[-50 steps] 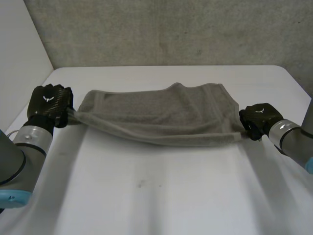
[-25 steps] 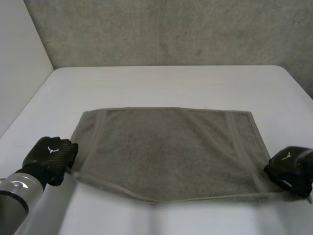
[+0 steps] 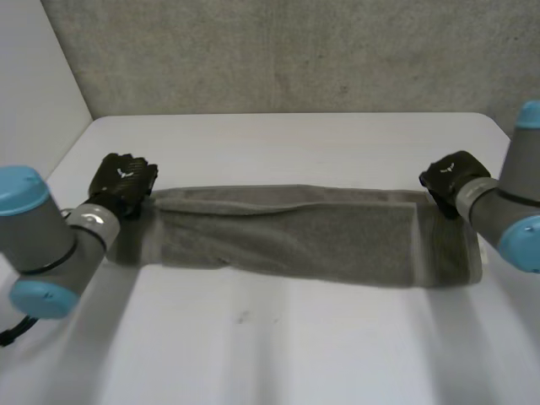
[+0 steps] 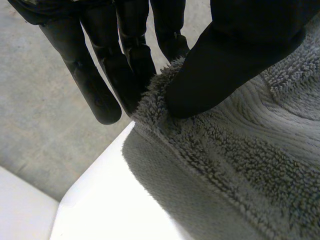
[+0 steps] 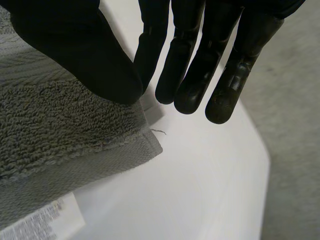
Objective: Fold the laundry
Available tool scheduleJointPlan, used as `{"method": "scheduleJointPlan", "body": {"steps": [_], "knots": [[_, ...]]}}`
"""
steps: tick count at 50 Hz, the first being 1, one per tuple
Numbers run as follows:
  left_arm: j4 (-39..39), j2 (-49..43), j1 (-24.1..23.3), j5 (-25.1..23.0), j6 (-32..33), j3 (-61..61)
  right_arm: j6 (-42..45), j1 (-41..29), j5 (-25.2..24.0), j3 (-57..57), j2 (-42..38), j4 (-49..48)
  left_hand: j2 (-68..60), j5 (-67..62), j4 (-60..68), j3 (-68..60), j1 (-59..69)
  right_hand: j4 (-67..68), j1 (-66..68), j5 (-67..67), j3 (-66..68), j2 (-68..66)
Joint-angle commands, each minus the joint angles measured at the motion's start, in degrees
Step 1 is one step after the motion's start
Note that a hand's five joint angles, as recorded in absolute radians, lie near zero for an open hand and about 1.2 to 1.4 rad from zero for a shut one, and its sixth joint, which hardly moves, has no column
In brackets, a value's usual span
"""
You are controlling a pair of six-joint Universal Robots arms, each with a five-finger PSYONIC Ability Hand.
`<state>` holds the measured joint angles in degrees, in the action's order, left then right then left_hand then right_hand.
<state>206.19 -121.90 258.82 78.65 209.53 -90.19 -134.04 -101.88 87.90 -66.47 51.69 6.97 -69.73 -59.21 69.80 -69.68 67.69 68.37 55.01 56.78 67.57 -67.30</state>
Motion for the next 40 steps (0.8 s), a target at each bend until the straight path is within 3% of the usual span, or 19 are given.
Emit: {"method": "scheduleJointPlan", "body": {"steps": [1, 15, 25, 26, 27, 33, 40], "knots": [[0.9, -9.8, -1.7, 0.1, -1.5, 12.2, 0.5, -1.5, 1.6, 3.6, -6.3, -11.7, -10.3, -10.8, 10.2, -10.3, 12.3, 11.6, 25.0, 13.2, 12.4, -12.7], [1.2, -20.2, -1.9, 2.4, -1.1, 26.9, 1.0, -2.8, 1.1, 9.5, -13.8, -25.1, -10.3, -10.8, 10.2, -10.3, 12.3, 11.6, 25.0, 13.2, 12.4, -12.7], [1.2, -22.2, -2.9, 4.1, -1.1, 29.4, 1.2, -2.8, 1.4, 13.7, -18.0, -25.7, -10.3, -10.8, 10.2, -10.3, 12.3, 11.6, 25.0, 13.2, 12.4, -12.7], [1.1, -22.1, -3.2, 4.1, -1.1, 29.1, 1.5, -3.0, 1.6, 13.6, -18.1, -25.7, 25.8, 25.3, -25.9, 25.8, -23.8, -9.6, 3.7, -8.0, -8.8, 8.6], [0.9, -21.9, -3.8, 4.4, -1.1, 28.9, 1.5, -3.2, 1.8, 13.1, -17.5, -25.7, 59.7, 59.2, -59.8, 59.7, -57.7, -55.6, -42.3, -54.0, -54.8, 54.6], [0.9, -19.6, -5.7, 4.3, 0.4, 26.3, 0.1, -3.6, 2.4, 12.2, -13.2, -25.5, 59.7, 59.2, -59.8, 59.7, -57.7, -58.4, -45.0, -56.8, -57.6, 57.3], [1.2, -11.0, -5.7, 4.5, 2.2, 19.4, -10.2, -3.0, 1.6, 3.7, 1.0, -24.8, 59.7, 59.2, -59.8, 59.7, -57.7, -58.4, -45.0, -56.8, -57.6, 57.3]]}}
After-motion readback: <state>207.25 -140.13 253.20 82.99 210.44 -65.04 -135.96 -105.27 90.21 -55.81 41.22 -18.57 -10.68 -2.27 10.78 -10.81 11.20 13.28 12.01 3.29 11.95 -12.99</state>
